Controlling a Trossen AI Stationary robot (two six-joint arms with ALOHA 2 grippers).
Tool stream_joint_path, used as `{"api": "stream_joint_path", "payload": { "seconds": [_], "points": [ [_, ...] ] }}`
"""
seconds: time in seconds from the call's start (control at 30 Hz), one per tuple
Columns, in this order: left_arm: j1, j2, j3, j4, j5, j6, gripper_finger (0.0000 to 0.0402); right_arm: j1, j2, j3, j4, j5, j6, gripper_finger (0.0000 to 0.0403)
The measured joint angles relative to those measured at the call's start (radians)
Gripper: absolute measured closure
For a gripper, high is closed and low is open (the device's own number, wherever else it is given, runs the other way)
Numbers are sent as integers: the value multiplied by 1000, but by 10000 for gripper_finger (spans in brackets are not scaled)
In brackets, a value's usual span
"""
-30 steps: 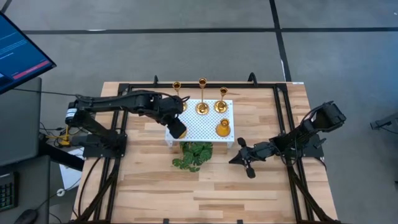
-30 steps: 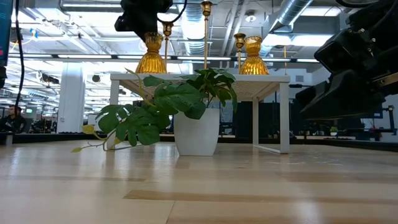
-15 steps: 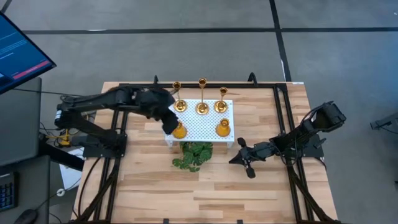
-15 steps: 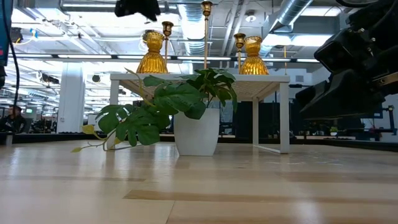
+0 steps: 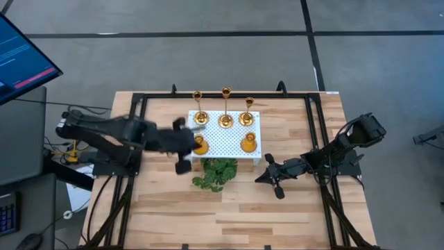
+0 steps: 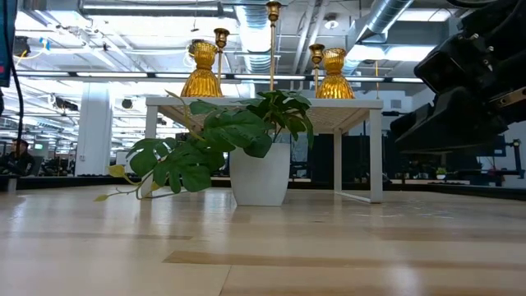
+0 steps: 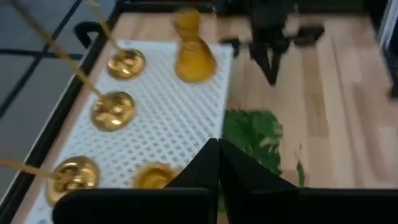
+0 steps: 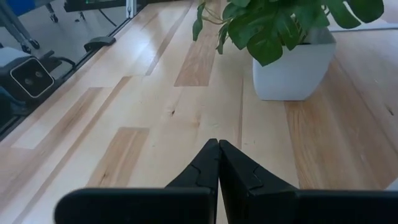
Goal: Pick & Place candle stick holders
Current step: Put the orange candle holder on the shelf
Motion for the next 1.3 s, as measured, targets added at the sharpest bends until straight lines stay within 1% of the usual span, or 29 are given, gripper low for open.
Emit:
{"api": "stream_joint_path", "payload": {
  "seconds": [0.1, 0.17, 0.3, 0.4, 0.47, 0.53, 0.63, 0.8, 1.3],
  "points": [
    [-64, 1, -107, 94, -72, 23, 396, 0, 0, 0, -1, 0, 9, 403],
    [-93, 0, -178, 174, -113, 5, 396, 0, 0, 0, -1, 0, 10, 403],
    [-143, 1, -322, 376, -201, -24, 396, 0, 0, 0, -1, 0, 10, 403],
    [-179, 1, -413, 500, -342, -26, 396, 0, 0, 0, -1, 0, 10, 403],
    [-207, 1, -453, 568, -450, -26, 396, 0, 0, 0, -1, 0, 13, 403],
    [-233, 1, -486, 620, -532, -30, 396, 0, 0, 0, -1, 0, 13, 403],
    [-255, 1, -531, 679, -611, -31, 396, 0, 0, 0, -1, 0, 13, 403],
    [-256, 1, -576, 712, -622, -79, 396, 0, 0, 0, -1, 0, 12, 403],
    [-188, 1, -655, 834, -629, -80, 396, 0, 0, 0, -2, 5, 25, 403]
  ]
}}
